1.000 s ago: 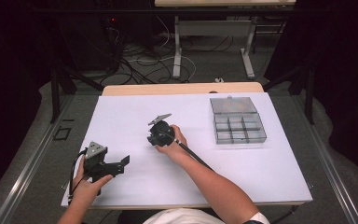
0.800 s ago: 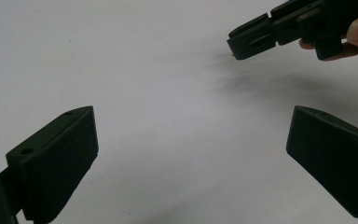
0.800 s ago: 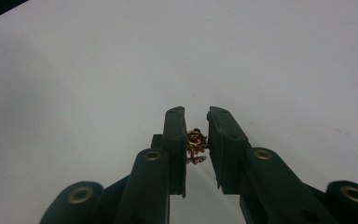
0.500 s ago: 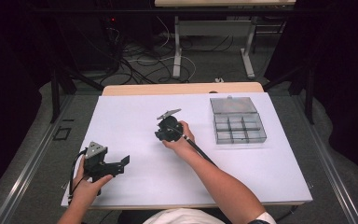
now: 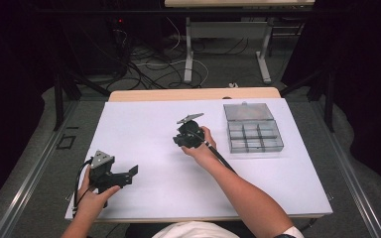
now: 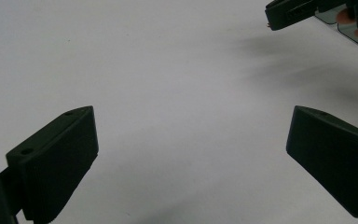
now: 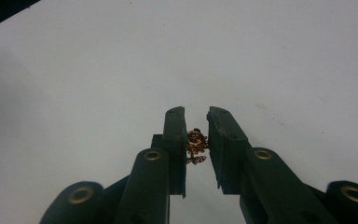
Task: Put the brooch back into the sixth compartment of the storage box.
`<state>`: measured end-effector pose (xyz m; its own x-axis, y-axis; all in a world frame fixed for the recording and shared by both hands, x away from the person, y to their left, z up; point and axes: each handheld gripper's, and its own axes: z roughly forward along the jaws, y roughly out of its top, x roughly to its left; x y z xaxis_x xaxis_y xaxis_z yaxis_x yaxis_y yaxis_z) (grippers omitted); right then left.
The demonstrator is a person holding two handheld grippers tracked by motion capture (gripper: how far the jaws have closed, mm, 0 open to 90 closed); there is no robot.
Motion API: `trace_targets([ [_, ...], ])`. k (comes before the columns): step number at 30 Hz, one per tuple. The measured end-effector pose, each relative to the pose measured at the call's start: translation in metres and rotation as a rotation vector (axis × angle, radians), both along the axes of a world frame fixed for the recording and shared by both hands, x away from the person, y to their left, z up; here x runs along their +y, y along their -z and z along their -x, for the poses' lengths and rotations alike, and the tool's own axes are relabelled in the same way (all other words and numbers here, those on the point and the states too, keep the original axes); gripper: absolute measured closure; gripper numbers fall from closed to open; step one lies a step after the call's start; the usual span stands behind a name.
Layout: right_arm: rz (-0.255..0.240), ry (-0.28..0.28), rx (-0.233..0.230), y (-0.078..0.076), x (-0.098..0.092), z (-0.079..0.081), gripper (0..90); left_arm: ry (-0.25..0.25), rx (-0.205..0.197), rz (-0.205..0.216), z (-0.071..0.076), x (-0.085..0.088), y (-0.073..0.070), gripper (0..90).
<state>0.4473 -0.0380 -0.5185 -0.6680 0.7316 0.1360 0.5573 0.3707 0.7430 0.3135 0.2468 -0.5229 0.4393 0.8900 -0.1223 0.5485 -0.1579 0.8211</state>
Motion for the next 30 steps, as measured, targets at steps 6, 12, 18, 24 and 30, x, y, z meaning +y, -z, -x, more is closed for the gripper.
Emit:
trace_targets([
  [6,-0.01,0.029,-0.001,-0.004,-0.012,-0.001,77.4,0.0,0.0,0.0,0.0,0.0,0.0,2.3],
  [12,-0.015,0.05,-0.005,-0.009,-0.025,-0.002,77.4,-0.001,0.0,-0.001,0.0,0.0,0.0,2.3],
  [18,-0.032,0.073,-0.006,-0.013,-0.04,-0.001,77.4,-0.003,0.0,0.0,0.0,0.0,0.0,2.3],
  [24,-0.027,0.095,-0.011,-0.016,-0.055,-0.002,77.4,-0.004,0.0,0.0,0.0,0.0,0.0,2.3],
  [30,-0.032,0.119,-0.015,-0.019,-0.068,-0.003,77.4,-0.004,0.001,-0.001,0.0,-0.001,0.001,2.3],
])
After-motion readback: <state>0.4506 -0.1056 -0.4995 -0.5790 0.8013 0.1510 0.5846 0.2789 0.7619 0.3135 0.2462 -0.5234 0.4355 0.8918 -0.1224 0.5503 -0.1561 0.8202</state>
